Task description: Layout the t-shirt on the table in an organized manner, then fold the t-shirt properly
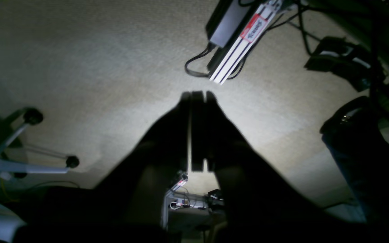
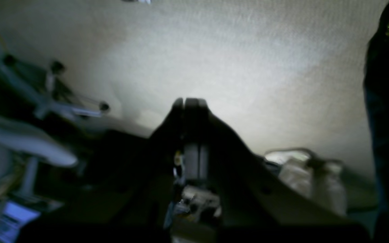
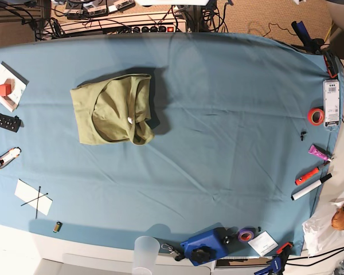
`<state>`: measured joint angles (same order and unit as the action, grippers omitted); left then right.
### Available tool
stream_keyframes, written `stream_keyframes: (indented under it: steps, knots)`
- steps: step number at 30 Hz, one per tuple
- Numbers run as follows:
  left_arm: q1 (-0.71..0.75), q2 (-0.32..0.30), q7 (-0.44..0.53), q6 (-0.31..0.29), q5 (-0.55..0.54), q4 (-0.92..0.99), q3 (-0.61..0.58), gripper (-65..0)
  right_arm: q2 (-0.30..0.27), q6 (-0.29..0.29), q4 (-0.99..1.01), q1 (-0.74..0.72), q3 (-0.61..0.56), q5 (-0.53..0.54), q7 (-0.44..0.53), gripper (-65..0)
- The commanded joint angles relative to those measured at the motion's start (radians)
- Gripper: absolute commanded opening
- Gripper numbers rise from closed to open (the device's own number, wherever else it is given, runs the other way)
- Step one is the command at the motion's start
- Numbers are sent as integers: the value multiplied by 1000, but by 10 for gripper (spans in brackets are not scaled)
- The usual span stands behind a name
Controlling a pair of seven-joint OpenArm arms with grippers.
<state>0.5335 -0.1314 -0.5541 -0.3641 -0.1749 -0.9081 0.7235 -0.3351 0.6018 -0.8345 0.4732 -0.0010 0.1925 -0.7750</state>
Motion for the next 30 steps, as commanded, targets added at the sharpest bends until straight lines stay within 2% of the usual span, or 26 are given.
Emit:
stream_keyframes:
  steps: [1, 3, 6, 7, 9, 11, 13, 16, 18, 20, 22, 25, 30]
  knots:
    - [-3, -10, 28, 0, 20, 26, 3, -650, -17, 3, 14, -5, -23, -19, 33, -650]
    - [-39, -10, 98, 5, 60, 91, 3, -650, -17, 3, 47, -27, -79, -50, 107, -650]
    - [-86, -9, 207, 48, 113, 187, 3, -650, -16, -13, 73, -57, -155, -82, 217, -650]
    - [-99, -7, 241, 62, 135, 216, 3, -650, -16, -41, 80, -65, -179, -83, 258, -650]
    - [-121, 0, 303, 84, 191, 271, 3, -650, -17, -133, 92, -78, -225, -81, 333, -650]
    - [-136, 7, 358, 87, 248, 323, 3, -650, -17, -232, 106, -89, -270, -82, 380, -650]
    - [-143, 15, 433, 87, 307, 366, 3, -650, -17, -306, 129, -100, -314, -82, 435, -650]
    - [-146, 21, 519, 92, 369, 410, 3, -650, -17, -365, 192, -121, -387, -82, 547, -650]
    - [-146, 27, 580, 126, 409, 424, 3, -650, -16, -413, 249, -137, -437, -82, 665, -650]
    - [-146, 34, 621, 166, 415, 425, 3, -650, -16, -462, 311, -150, -484, -81, 816, -650]
    - [-146, 38, 696, 159, 384, 425, 3, -650, -16, -494, 366, -167, -526, -81, 900, -650]
    - [-146, 51, 760, 158, 309, 425, 3, -650, -17, -510, 417, -193, -564, -81, 914, -650]
    - [-149, 73, 764, 166, 275, 422, 3, -650, -16, -510, 435, -222, -568, -81, 915, -650]
